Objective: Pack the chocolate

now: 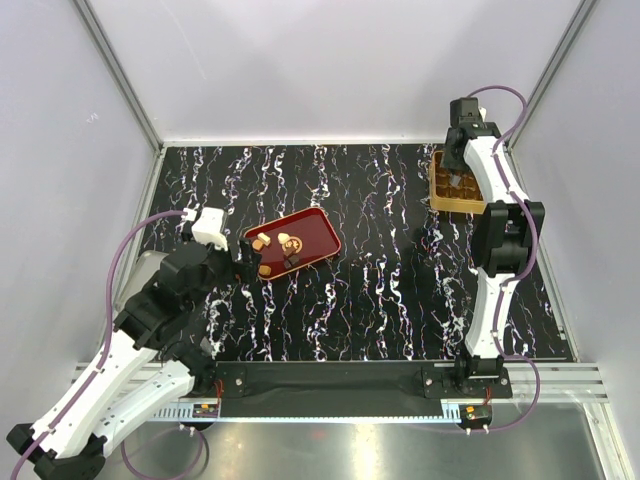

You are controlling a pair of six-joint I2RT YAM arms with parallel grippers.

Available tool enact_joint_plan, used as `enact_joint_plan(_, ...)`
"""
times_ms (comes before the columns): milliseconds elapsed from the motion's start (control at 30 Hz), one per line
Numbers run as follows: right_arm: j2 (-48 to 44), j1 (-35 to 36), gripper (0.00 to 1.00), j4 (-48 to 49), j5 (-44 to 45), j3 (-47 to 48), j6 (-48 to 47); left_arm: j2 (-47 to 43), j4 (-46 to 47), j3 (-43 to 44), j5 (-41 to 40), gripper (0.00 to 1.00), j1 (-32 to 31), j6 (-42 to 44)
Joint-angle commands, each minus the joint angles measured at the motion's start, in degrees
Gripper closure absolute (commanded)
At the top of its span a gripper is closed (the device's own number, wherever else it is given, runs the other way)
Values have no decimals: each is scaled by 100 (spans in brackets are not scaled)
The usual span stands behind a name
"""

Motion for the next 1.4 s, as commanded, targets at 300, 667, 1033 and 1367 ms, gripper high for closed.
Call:
enact_joint_plan(300,-1143,304,50,-55,-593,-276,114,-31,222,34,-90,1,2,37)
enact_joint_plan(667,-2418,2535,51,832,-1041,-2130,-44,-22,214,34,-134,1,2,28)
enact_joint_plan(1033,-2989,3952,49,2458,-2067,-3694,-923,-31,196,34,-143,1,11,28)
enact_joint_plan(1367,-2603,4198,46,2450,-2422,-3397,-1354,-48,205,34,-134,1,11,28)
